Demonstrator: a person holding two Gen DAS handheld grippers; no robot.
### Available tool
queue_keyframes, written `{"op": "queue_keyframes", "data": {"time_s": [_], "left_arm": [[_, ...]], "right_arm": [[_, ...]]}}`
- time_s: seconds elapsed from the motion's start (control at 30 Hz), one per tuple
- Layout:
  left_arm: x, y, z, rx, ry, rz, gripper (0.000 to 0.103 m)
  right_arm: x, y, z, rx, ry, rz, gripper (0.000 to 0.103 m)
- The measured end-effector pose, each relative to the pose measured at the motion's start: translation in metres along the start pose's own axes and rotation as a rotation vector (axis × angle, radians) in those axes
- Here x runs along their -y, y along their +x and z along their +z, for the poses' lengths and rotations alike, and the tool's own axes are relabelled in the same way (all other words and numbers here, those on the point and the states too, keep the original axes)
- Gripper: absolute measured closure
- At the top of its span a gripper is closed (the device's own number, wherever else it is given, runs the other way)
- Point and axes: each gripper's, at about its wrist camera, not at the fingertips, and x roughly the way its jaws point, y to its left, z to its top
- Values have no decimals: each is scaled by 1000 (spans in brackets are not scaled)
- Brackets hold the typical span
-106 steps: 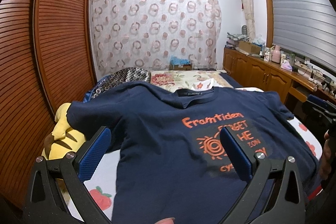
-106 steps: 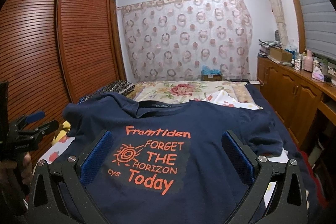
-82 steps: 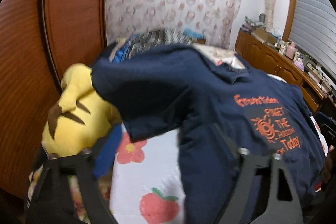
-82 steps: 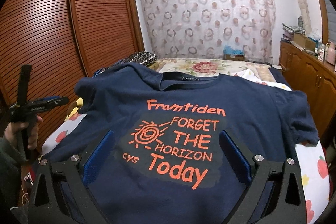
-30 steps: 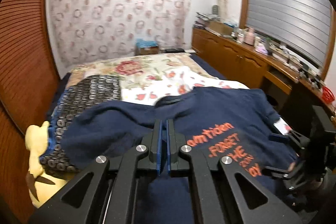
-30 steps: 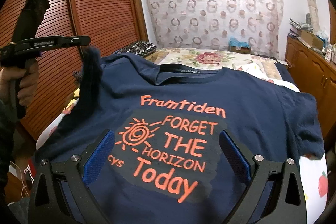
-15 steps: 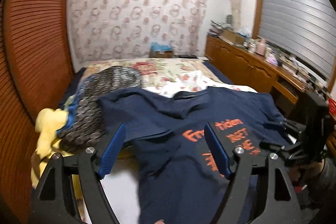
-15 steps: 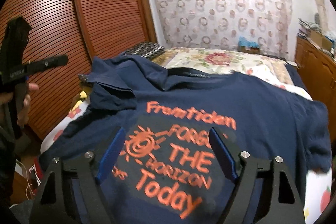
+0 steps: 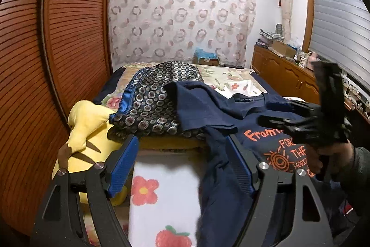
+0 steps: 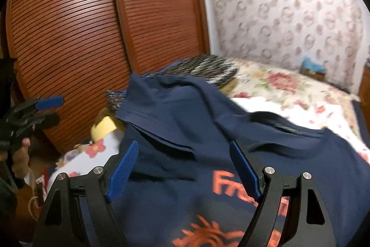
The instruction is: Fold small clothes
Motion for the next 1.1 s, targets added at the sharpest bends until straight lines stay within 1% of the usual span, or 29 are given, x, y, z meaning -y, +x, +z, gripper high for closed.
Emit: {"op": "queue_keyframes", "data": {"time_s": [0.1, 0.17, 0.2, 0.33, 0.47, 0.53, 0.57, 0.6, 0.63, 0.67, 0.7, 0.73, 0.77, 0.83, 0.9, 0.93, 1.03, 1.1], "left_arm": [[-4, -4, -5, -2, -7, -1, 25], [-7, -7, -8, -1, -5, -2, 25], [-7, -9, -9, 2, -4, -1, 25], [-9, -15, -12, 13, -10, -1, 25], [-11, -17, -13, 17, -11, -2, 25], [-12, -18, -14, 15, -11, -4, 25], [-11, -19, -15, 13, -10, -3, 25], [-12, -18, -15, 12, -9, -3, 25], [-11, -18, -15, 10, -9, -4, 25], [-11, -18, -16, 8, -8, -5, 25], [-11, -18, -16, 6, -7, -5, 25], [-11, -17, -17, 4, -6, -4, 25], [-11, -17, -17, 4, -5, -4, 25], [-11, -17, -17, 3, -5, -3, 25], [-10, -16, -18, 2, -7, -6, 25], [-9, -16, -18, 1, -7, -8, 25], [-7, -15, -18, 0, -1, -10, 25], [-6, -14, -17, 0, -1, -12, 25]], "right_arm": [[-7, 19, 8, -26, -39, 61, 34], [-16, 34, 16, -48, -91, 70, 46], [-22, 40, 19, -60, -118, 76, 48], [-42, 58, 32, -81, -197, 114, 49], [-47, 78, 39, -105, -242, 156, 56], [-49, 88, 41, -129, -247, 146, 58], [-46, 95, 41, -143, -247, 139, 60], [-46, 93, 43, -152, -247, 136, 64], [-45, 96, 43, -159, -250, 128, 72], [-41, 99, 43, -162, -249, 117, 79], [-43, 100, 45, -162, -246, 109, 83], [-41, 100, 46, -161, -242, 103, 92], [-40, 102, 48, -158, -243, 91, 95], [-44, 104, 49, -156, -256, 83, 98], [-44, 98, 52, -135, -252, 76, 100], [-48, 89, 53, -117, -239, 74, 100], [-37, 70, 61, -59, -181, 66, 100], [-27, 59, 68, -31, -149, 24, 100]]}}
